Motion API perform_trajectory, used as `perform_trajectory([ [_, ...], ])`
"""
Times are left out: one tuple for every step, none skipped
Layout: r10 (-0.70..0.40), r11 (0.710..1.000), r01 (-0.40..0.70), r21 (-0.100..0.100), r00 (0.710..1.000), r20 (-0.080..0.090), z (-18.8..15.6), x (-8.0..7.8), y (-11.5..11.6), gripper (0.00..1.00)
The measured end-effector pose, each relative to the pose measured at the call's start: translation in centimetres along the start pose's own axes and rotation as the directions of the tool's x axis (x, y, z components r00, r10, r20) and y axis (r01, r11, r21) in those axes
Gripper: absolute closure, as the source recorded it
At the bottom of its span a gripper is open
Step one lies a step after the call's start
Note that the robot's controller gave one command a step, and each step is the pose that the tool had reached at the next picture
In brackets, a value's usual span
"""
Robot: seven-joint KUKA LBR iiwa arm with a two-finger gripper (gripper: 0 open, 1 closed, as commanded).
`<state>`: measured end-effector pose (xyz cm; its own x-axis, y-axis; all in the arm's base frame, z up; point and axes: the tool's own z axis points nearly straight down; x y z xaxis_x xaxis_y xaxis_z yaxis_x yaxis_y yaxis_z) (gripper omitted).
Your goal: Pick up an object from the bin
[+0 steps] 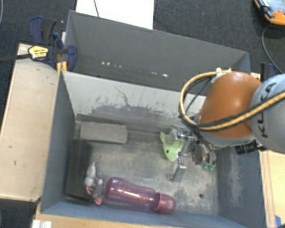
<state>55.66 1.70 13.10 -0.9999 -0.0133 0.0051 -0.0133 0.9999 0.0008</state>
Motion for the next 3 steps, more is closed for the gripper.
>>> perform_trajectory([
  [0.000, 1.000, 0.000, 0.000, 1.000, 0.008, -0.4, -0.2, 0.0, 0.00],
  [0.026, 1.000, -0.026, -0.001, 1.000, 0.012, 4.7, -3.2, -3.5, 0.00],
  [0.048, 0.999, -0.048, -0.002, 0.999, 0.005, 3.7, -3.4, -4.7, 0.00],
])
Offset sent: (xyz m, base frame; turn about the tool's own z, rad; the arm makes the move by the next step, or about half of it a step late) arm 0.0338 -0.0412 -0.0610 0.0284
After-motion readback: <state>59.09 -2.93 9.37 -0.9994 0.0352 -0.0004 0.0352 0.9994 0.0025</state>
